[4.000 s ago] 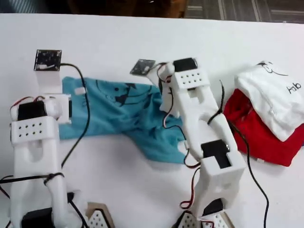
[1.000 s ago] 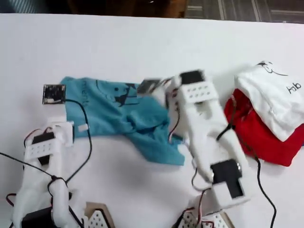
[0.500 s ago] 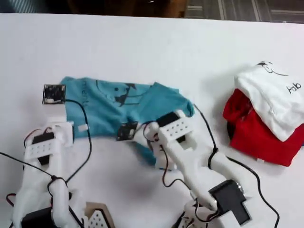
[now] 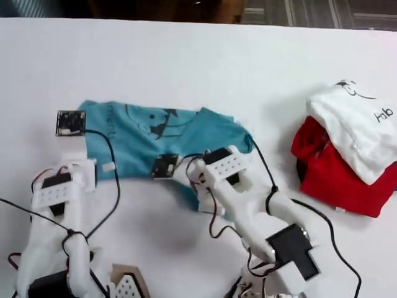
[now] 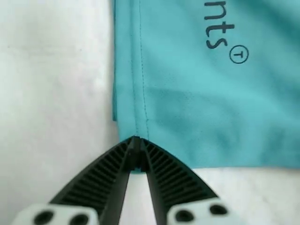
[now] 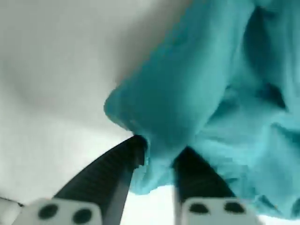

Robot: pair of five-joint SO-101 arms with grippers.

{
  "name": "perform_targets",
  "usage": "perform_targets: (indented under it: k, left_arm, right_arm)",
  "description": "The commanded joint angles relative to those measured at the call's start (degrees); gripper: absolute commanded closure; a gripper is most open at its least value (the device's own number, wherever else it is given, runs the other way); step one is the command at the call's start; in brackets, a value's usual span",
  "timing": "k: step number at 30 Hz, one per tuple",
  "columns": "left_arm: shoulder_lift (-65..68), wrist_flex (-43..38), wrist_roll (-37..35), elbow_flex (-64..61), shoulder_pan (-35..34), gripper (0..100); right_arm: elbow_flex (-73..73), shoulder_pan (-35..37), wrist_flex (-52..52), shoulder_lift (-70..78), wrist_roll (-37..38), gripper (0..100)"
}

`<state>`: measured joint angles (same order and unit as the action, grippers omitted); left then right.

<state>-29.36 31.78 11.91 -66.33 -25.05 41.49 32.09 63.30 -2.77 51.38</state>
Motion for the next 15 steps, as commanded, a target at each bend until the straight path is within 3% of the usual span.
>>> perform_targets:
  k: [1, 15]
  left_arm:
    - [-0.8, -0.7, 0.5, 0.3, -0.2, 97]
    - [-0.8, -0.7, 0.5, 0.3, -0.2, 97]
  right_arm:
    - [-3.3, -2.4, 0.9, 0.0, 0.3, 97.1]
    - [-26.7, -7.1, 14.5, 0.1, 0.4, 98.1]
